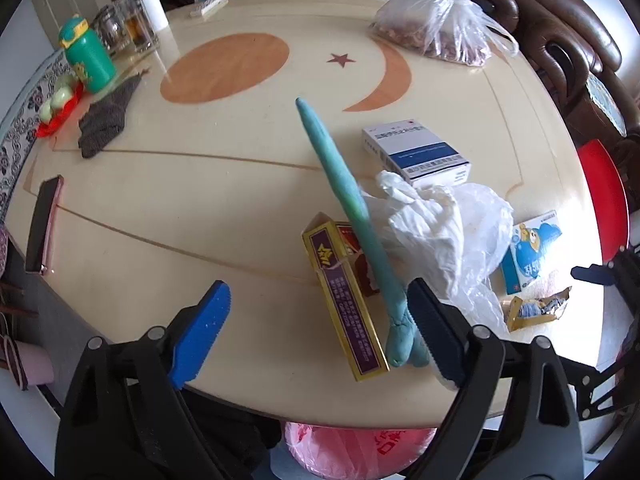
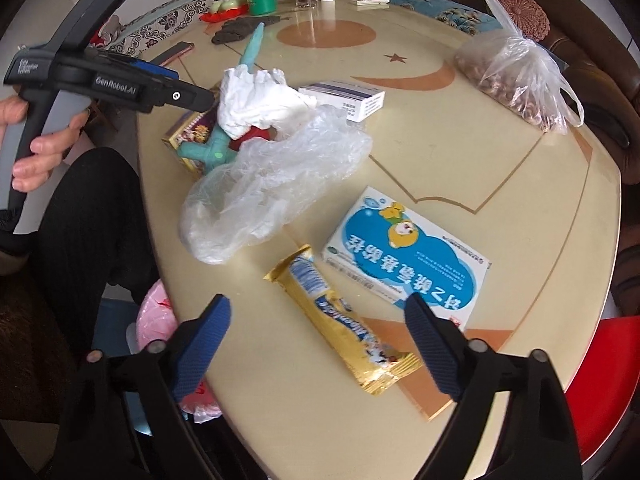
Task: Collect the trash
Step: 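Grasp the purple cigarette box with the left gripper while the right grasps the gold wrapper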
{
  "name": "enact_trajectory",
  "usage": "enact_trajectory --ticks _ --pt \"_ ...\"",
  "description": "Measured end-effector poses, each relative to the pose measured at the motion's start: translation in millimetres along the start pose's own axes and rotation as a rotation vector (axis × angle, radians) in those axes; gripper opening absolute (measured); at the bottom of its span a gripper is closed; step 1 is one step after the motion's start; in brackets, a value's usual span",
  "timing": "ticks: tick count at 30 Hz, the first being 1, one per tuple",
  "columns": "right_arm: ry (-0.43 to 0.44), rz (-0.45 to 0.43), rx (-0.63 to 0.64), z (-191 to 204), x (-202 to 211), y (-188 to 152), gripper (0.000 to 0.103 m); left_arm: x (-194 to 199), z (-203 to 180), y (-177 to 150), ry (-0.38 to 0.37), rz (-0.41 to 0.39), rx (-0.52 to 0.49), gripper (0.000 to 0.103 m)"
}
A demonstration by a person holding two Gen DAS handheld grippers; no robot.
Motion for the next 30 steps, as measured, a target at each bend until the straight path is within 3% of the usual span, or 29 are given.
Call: enact_trajectory --ticks 5,12,15,23,30 --pt "0.031 0.039 0.014 0.7 -8.6 -5.3 0.067 -9.5 -3.2 -1.6 -0.023 0.038 -0.001 0.087" --pt "0.051 0.086 0.027 -5.4 -22.6 -6.7 0.065 -20.7 -1.4 -1.0 -0.032 0.079 0.004 0.078" --pt "0.045 0.098 0.042 -6.2 -25.9 -7.2 0.059 -21.7 0.7 -0.8 -0.035 0.084 0.012 0.074" --pt "0.046 0.097 0.033 -9.4 -32.6 -7.0 0.058 -19.6 -0.5 2.5 -0.074 0.075 0.007 0.073" --pt "0.05 0.09 0.023 -9.7 -34.3 -7.9 0.058 -26.4 3.8 -1.7 -0.147 0.116 0.054 0.068"
Point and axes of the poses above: each gripper's, at about its wrist camera, not at the fingertips, and x roughly against the way its jaws point, z to its left, y to its top, the point moved 8 cm from there along -x, roughly the way its jaws point, and after that the axes turned 2 degrees about y, right-handed, at the moved point
